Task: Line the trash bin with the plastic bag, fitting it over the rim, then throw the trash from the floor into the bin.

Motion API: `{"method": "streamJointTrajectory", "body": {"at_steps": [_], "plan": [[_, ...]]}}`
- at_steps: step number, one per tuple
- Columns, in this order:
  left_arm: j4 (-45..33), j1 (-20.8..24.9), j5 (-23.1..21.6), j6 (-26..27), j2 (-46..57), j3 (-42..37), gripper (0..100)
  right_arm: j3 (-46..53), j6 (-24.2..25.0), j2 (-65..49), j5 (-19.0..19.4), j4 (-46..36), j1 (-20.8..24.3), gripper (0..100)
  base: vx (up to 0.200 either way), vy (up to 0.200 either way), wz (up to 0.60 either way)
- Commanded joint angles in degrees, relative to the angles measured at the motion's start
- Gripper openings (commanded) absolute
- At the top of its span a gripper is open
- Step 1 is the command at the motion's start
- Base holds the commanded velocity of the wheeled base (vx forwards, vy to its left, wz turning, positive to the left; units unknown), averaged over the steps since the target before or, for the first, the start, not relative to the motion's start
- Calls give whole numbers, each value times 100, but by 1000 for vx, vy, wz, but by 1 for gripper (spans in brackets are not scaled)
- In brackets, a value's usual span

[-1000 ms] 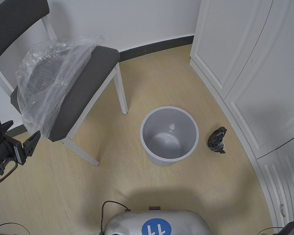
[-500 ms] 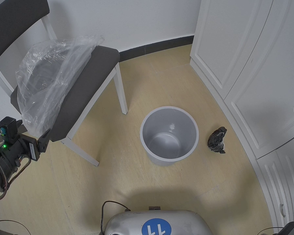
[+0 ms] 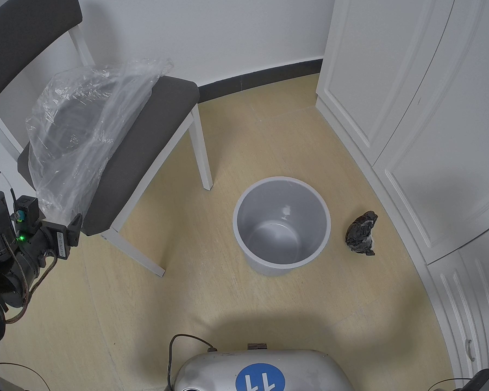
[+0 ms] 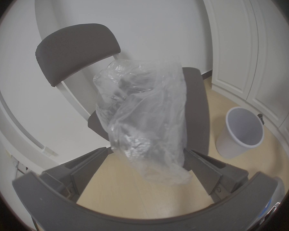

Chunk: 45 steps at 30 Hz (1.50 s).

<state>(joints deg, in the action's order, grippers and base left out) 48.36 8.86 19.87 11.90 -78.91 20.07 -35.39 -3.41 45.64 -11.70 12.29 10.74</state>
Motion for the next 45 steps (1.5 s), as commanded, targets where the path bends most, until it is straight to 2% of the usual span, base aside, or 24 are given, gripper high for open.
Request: {"method": "streamJointTrajectory", "body": {"at_steps": [1, 12, 20, 25, 26, 30, 31, 32, 33, 34, 37, 41, 42, 45], "plan": [[42, -561, 34, 243, -54, 24, 100, 6, -1, -55, -7, 10, -2, 100, 0, 0, 0], [596, -1607, -10, 656, 350, -11, 100, 6, -151, -284, -7, -16, -2, 100, 0, 0, 0], [578, -1712, -27, 682, 561, -11, 100, 15, -212, -363, -7, -16, -2, 100, 0, 0, 0], [587, -2231, -80, 735, 482, 50, 100, 6, -230, -460, -16, -16, -2, 100, 0, 0, 0], [587, -2328, -229, 761, 508, 24, 100, 15, -300, -486, -7, -25, -2, 100, 0, 0, 0], [587, -2240, -888, 770, 719, -108, 100, 67, -441, -512, 1, -16, -2, 100, 0, 0, 0], [587, -2240, -888, 770, 719, -108, 100, 67, -441, -512, 1, -16, -2, 100, 0, 0, 0], [543, -2046, -1143, 770, 886, -196, 100, 85, -485, -512, 10, -16, 7, 100, 0, 0, 0], [534, -1976, -1187, 770, 912, -214, 100, 94, -494, -512, 10, -16, 7, 100, 0, 0, 0], [499, -1695, -1231, 770, 974, -266, 100, 94, -502, -504, 28, -25, 7, 100, 0, 0, 0], [499, -1352, -1178, 788, 860, -328, 100, 102, -502, -486, 28, -25, 33, 100, 0, 0, 0], [622, -1291, -1055, 1043, 403, -389, 100, 120, -502, -460, 28, -16, 113, 100, 0, 0, 0], [833, -1273, -1055, 1245, 139, -425, 100, 111, -502, -442, 19, -16, 139, 100, 0, 0, 0], [1439, -1264, -1047, 1350, -353, -530, 100, 111, -502, -433, 19, 2, 156, 100, 0, 0, 0]]}}
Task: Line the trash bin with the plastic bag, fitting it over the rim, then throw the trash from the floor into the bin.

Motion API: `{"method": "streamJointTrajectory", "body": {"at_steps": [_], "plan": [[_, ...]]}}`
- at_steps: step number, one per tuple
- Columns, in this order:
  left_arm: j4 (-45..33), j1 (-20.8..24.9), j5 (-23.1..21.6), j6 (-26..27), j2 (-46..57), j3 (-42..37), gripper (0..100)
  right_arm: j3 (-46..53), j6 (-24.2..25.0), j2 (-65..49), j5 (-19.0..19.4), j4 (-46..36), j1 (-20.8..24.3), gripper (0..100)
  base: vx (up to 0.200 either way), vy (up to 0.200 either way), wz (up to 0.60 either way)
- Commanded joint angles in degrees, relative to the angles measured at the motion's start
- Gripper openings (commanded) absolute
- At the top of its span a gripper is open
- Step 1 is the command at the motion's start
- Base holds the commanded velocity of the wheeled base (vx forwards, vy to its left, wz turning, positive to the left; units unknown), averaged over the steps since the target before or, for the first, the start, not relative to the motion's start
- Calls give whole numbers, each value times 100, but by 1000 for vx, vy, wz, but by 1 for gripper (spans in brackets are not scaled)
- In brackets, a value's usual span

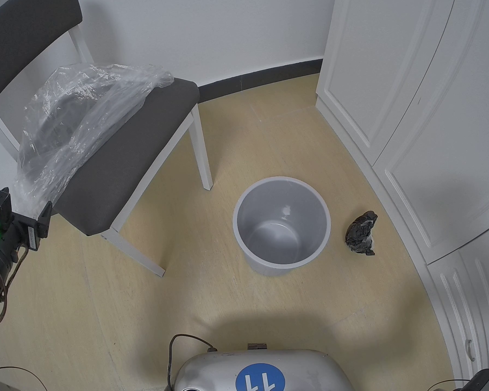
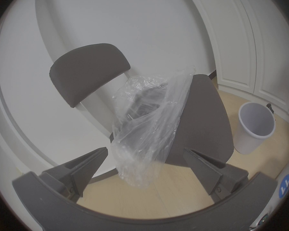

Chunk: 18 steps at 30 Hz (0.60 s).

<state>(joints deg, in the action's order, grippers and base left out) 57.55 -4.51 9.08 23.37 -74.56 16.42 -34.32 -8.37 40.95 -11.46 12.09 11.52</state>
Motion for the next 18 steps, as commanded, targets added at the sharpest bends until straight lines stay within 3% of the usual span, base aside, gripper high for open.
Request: {"method": "streamJointTrajectory", "body": {"at_steps": [1, 3, 6, 9, 18], "plan": [[801, 73, 59, 229, -991, -174, 100, 4, -6, 36, -5, 21, 78, 100, 0, 0, 0], [1065, 73, 103, 265, -1158, -174, 100, 4, -6, 36, -5, 21, 78, 100, 0, 0, 0], [2304, 12, 428, 511, -2080, -122, 100, 4, -6, 71, -5, 12, 78, 100, 0, 0, 0], [3060, 3, 507, 572, -2678, -60, 100, 4, -6, 80, -14, 21, 78, 100, 0, 0, 0], [3025, -103, 524, 493, -2529, 248, 100, 4, -6, 115, -14, 30, 78, 100, 0, 0, 0]]}}
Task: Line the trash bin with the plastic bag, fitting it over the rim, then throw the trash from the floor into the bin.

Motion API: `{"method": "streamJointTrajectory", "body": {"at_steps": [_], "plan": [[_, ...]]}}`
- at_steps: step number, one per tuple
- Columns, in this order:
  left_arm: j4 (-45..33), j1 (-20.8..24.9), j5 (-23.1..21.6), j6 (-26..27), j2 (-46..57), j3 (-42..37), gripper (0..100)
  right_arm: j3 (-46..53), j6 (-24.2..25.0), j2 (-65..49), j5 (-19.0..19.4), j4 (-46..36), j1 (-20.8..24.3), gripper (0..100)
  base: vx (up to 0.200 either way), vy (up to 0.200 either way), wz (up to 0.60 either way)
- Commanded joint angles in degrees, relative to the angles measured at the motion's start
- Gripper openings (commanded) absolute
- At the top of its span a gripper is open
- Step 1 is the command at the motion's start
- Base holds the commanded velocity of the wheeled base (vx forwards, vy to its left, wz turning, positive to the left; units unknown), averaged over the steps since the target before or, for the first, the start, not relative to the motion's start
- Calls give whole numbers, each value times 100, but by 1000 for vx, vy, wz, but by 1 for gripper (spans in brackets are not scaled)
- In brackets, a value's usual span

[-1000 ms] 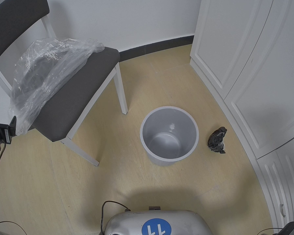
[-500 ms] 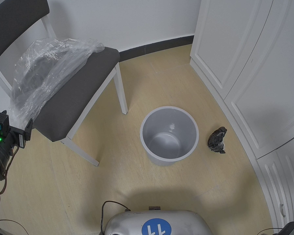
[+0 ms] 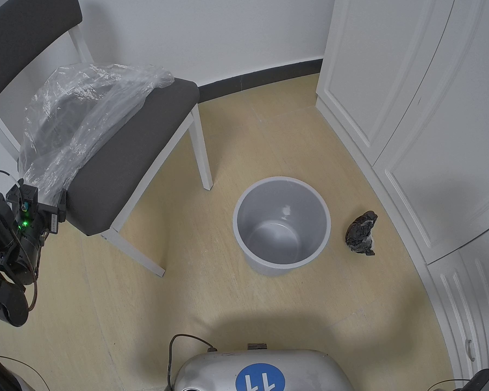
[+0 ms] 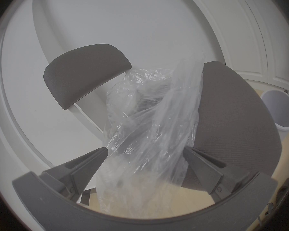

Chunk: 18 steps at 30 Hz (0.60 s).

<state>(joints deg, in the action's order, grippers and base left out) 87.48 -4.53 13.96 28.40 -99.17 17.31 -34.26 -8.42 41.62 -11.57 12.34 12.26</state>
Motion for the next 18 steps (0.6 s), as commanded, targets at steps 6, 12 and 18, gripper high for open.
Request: {"method": "streamJointTrajectory", "body": {"at_steps": [6, 12, 18], "plan": [[24, -223, 28, -45, 275, 141, 100, -2, -1, 13, -3, -3, 4, 100, 0, 0, 0], [-20, -241, -25, -160, 653, 18, 100, 7, -37, 4, -3, -3, 4, 100, 0, 0, 0], [-20, -610, -42, -204, 522, 282, 100, 7, -37, 13, -3, -3, 4, 100, 0, 0, 0]]}}
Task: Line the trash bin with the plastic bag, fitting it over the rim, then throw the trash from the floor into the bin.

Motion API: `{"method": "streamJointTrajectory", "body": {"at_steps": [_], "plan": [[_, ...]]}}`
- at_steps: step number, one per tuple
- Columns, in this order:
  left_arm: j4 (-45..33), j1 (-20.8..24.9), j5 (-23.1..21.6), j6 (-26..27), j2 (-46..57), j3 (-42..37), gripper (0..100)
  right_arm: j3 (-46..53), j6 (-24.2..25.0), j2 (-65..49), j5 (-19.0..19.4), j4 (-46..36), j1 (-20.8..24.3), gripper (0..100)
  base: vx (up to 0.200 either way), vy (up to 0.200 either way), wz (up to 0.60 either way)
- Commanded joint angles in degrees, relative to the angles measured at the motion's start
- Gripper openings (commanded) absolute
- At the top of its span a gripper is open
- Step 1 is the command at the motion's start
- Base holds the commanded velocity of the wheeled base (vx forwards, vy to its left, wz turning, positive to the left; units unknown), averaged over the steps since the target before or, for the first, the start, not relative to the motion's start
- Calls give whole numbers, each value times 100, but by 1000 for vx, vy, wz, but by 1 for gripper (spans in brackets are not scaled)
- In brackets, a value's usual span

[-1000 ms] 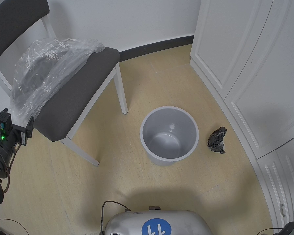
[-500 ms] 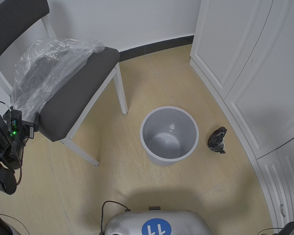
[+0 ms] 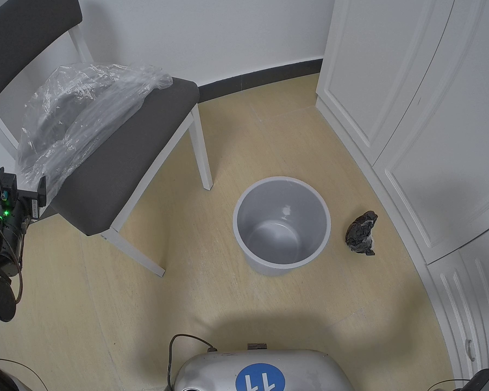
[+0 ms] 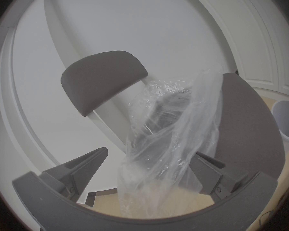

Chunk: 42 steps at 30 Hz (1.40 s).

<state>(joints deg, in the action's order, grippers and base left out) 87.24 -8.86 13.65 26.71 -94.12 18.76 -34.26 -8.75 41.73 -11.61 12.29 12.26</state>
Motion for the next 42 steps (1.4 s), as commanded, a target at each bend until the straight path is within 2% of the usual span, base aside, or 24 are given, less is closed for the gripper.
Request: {"method": "streamJointTrajectory", "body": {"at_steps": [1, 6, 9, 11, 14, 17, 21, 28, 42], "plan": [[4, -248, -3, -122, -71, 224, 100, 7, -4, 2, 0, 2, 4, 100, 0, 0, 0], [4, -423, 6, -245, -45, 444, 100, 7, -4, -7, 0, 2, 4, 100, 0, 0, 0], [-5, -766, 6, -298, 87, 594, 100, 7, -4, -7, 9, -7, 4, 100, 0, 0, 0], [-84, -828, -3, -315, 105, 602, 100, 7, -12, 2, 9, -7, 13, 100, 0, 0, 0], [-198, -713, -21, -315, 70, 514, 100, 15, -4, 20, 9, -7, 48, 100, 0, 0, 0], [-198, -309, -12, -324, -150, 427, 100, 24, -12, 20, 9, -16, 110, 100, 0, 0, 0], [-119, -160, 41, -280, -563, 427, 100, 33, -12, 20, 9, -16, 127, 100, 0, 0, 0], [57, -160, 58, -254, -994, 567, 100, 51, -12, 11, 9, -7, 127, 100, 0, 0, 0], [57, -458, 50, -324, -510, 787, 100, 59, -48, 11, 9, -7, 136, 100, 0, 0, 0]]}}
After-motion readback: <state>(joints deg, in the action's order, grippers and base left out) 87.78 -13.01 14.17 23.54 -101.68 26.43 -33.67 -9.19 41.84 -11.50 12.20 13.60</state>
